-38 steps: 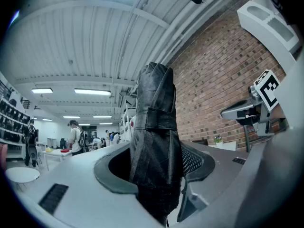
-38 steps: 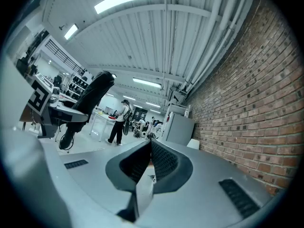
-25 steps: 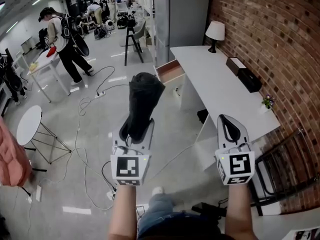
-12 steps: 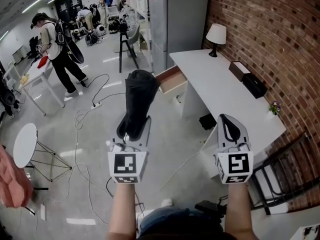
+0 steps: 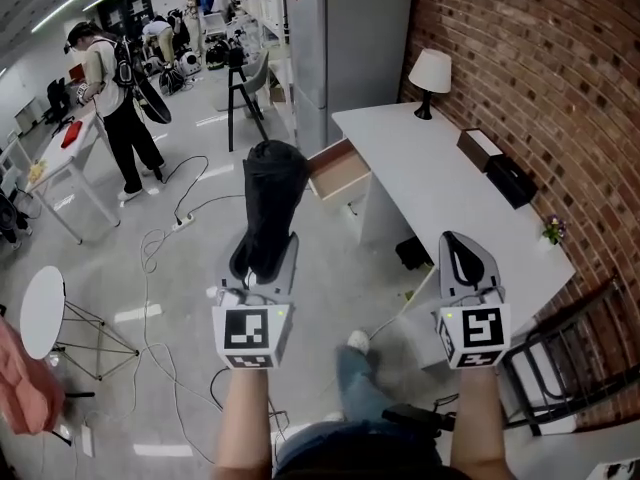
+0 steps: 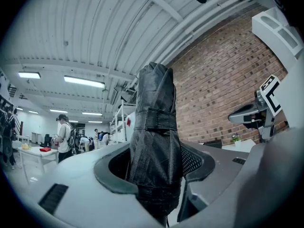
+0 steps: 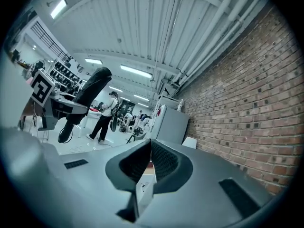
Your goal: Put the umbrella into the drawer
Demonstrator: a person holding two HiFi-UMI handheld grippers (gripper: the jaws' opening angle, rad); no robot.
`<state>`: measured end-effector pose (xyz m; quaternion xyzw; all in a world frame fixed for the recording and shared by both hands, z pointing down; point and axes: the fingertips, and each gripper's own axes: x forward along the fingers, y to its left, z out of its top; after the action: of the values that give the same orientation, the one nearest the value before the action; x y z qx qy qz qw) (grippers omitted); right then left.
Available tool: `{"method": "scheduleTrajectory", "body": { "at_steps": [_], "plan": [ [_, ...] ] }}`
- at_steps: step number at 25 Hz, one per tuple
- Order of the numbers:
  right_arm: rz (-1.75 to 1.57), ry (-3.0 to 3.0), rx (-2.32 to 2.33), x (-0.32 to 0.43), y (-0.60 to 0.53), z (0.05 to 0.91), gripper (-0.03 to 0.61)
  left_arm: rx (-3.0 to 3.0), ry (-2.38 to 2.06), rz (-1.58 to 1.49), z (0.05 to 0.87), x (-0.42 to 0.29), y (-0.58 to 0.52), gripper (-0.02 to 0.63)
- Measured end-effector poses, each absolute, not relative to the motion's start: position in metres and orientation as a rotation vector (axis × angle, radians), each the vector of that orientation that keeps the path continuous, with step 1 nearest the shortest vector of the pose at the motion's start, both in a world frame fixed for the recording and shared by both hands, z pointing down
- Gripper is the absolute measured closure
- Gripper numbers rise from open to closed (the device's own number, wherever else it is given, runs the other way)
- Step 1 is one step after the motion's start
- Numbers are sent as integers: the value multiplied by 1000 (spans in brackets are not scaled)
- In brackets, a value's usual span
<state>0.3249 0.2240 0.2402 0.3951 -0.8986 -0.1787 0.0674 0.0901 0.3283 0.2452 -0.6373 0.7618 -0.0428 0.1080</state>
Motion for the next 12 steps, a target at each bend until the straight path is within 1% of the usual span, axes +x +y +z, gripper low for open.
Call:
{"method": "scheduleTrajectory", "body": {
  "at_steps": [12],
  "plan": [
    [-526, -2705, 1118, 250, 106, 259, 577, -1861, 2280, -153, 257, 21, 226, 373]
  ]
}}
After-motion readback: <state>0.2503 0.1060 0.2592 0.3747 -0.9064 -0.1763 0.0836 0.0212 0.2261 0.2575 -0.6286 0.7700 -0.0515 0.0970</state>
